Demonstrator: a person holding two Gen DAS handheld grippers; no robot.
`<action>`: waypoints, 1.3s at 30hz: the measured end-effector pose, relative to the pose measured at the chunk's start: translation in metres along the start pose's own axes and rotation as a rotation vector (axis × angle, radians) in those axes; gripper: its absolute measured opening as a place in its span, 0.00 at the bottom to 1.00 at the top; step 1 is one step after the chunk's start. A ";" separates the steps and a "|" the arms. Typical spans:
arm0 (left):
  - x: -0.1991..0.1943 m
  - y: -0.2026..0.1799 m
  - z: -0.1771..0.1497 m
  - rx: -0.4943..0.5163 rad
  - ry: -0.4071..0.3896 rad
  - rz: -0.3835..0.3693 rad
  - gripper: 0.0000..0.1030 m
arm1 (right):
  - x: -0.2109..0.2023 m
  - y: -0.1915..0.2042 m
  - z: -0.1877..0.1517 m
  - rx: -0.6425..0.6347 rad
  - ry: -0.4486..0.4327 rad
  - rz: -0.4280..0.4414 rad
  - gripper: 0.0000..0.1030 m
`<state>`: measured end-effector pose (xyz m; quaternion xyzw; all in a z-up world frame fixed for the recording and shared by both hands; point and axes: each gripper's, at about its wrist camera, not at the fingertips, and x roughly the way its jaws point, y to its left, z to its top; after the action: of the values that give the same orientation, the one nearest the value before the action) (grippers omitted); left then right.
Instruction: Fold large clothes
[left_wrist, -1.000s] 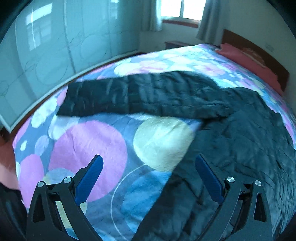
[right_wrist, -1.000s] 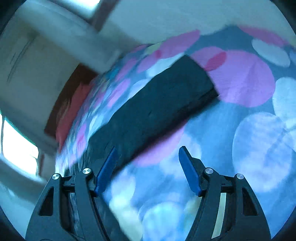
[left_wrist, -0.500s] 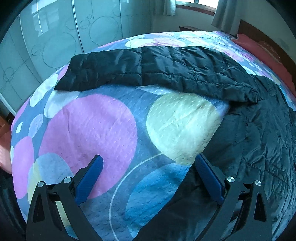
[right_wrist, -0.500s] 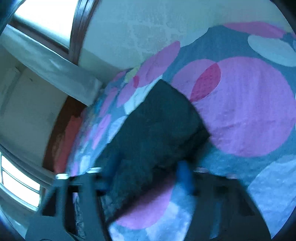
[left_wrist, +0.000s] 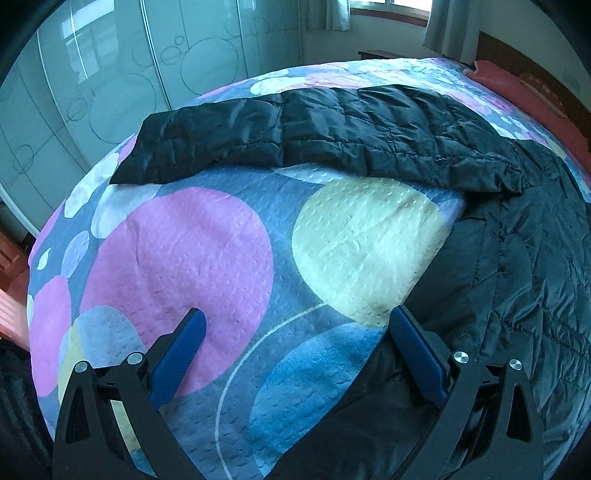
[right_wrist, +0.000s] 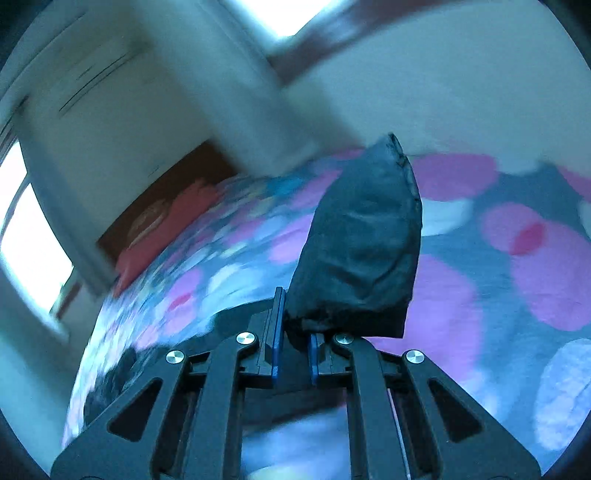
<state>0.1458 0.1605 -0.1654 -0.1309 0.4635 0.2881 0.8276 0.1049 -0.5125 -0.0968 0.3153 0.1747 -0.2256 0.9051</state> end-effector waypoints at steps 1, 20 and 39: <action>0.000 0.000 0.000 0.000 -0.001 0.002 0.96 | 0.002 0.014 -0.004 -0.028 0.011 0.014 0.10; 0.001 -0.001 -0.004 -0.004 -0.018 0.004 0.96 | 0.075 0.313 -0.217 -0.555 0.444 0.329 0.10; 0.002 -0.002 -0.005 -0.003 -0.019 0.006 0.96 | 0.061 0.306 -0.174 -0.628 0.396 0.329 0.53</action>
<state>0.1446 0.1572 -0.1694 -0.1279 0.4557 0.2926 0.8308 0.2845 -0.2038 -0.1029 0.0845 0.3532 0.0516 0.9303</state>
